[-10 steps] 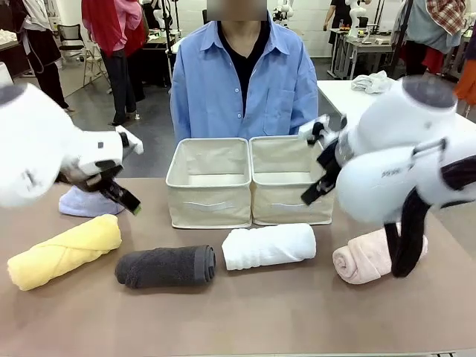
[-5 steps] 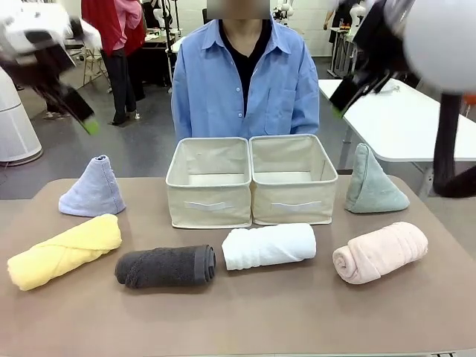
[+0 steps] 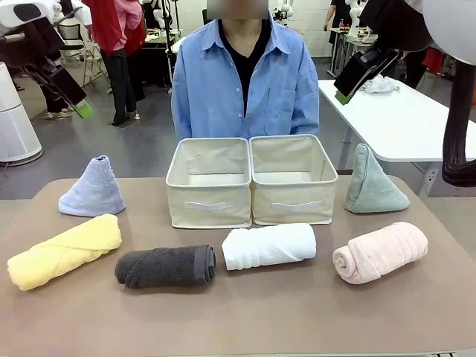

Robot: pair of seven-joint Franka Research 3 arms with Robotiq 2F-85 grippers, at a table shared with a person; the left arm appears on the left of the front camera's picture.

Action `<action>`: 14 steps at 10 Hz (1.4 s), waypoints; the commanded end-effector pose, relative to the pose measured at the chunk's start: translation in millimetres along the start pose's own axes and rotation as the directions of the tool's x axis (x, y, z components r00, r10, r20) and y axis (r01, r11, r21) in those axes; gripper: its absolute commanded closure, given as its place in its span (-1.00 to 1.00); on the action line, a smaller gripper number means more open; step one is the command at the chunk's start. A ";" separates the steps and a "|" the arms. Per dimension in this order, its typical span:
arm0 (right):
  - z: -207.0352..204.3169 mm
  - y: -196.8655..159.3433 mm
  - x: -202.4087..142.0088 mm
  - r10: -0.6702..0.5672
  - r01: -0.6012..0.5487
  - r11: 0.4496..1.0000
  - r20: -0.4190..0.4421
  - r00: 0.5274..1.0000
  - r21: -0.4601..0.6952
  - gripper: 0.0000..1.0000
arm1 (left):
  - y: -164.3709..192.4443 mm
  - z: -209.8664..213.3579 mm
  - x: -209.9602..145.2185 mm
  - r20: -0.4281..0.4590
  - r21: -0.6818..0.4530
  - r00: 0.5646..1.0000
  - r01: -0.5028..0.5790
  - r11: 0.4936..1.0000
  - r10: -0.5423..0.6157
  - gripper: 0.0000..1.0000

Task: Sort the towels based on their folding style.
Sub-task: Pick up one triangle-folded towel and place it in the left Fabric basket.

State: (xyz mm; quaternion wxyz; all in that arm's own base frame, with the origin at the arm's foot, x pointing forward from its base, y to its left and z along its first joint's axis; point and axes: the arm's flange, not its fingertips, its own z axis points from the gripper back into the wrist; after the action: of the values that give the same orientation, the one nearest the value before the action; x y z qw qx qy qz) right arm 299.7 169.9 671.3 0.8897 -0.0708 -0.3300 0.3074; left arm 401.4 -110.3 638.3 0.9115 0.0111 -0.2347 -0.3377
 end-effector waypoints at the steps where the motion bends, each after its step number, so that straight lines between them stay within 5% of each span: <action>1: -3.9 0.0 -1.2 -0.008 0.008 1.000 0.007 1.000 0.007 -1.00 | 0.2 -0.6 -1.4 0.010 -0.002 1.000 0.001 1.000 -0.001 -1.00; 2: 0.0 0.0 0.0 0.000 0.000 1.000 0.000 1.000 0.000 -1.00 | 0.0 0.0 0.0 0.000 0.000 1.000 0.000 1.000 0.000 -1.00; 3: -8.7 -44.9 -2.3 0.051 -0.059 0.975 0.046 0.998 0.214 -1.00 | 31.2 -2.0 -10.5 0.087 -0.206 0.995 0.059 0.977 -0.041 -1.00; 4: -25.1 -93.0 -5.1 -0.029 0.009 0.930 0.049 0.998 0.367 -1.00 | 65.9 -5.5 -22.3 0.189 -0.329 0.982 0.037 0.944 0.027 -1.00; 5: -46.4 -144.8 -14.4 -0.132 0.067 0.815 0.071 0.989 0.576 -1.00 | 104.5 -10.7 -40.9 0.304 -0.501 0.946 0.055 0.863 0.116 -1.00; 7: -81.7 -209.0 -49.0 -0.230 0.087 0.680 0.099 0.968 0.728 -1.00 | 156.5 -25.7 -87.4 0.432 -0.658 0.863 0.104 0.745 0.261 -1.00; 9: -101.1 -248.8 -96.5 -0.321 0.094 0.639 0.154 0.934 0.763 -1.00 | 196.8 -41.0 -141.5 0.486 -0.670 0.820 0.129 0.731 0.301 -1.00; 11: -108.9 -272.4 -138.6 -0.358 0.083 0.611 0.181 0.916 0.787 -1.00 | 226.6 -45.8 -183.2 0.399 -0.752 0.855 0.097 0.652 0.332 -1.00; 14: -109.8 -276.2 -167.0 -0.298 0.017 0.644 0.230 0.927 0.765 -1.00 | 252.4 -40.9 -206.4 0.249 -0.757 0.931 0.015 0.653 0.267 -1.00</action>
State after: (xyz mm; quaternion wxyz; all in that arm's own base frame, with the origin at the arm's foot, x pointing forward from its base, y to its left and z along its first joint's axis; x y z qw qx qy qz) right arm 407.3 -148.6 582.0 0.8005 0.3957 -0.3138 0.3226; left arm 430.0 203.2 541.9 0.7852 -0.4645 -0.2541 -0.3212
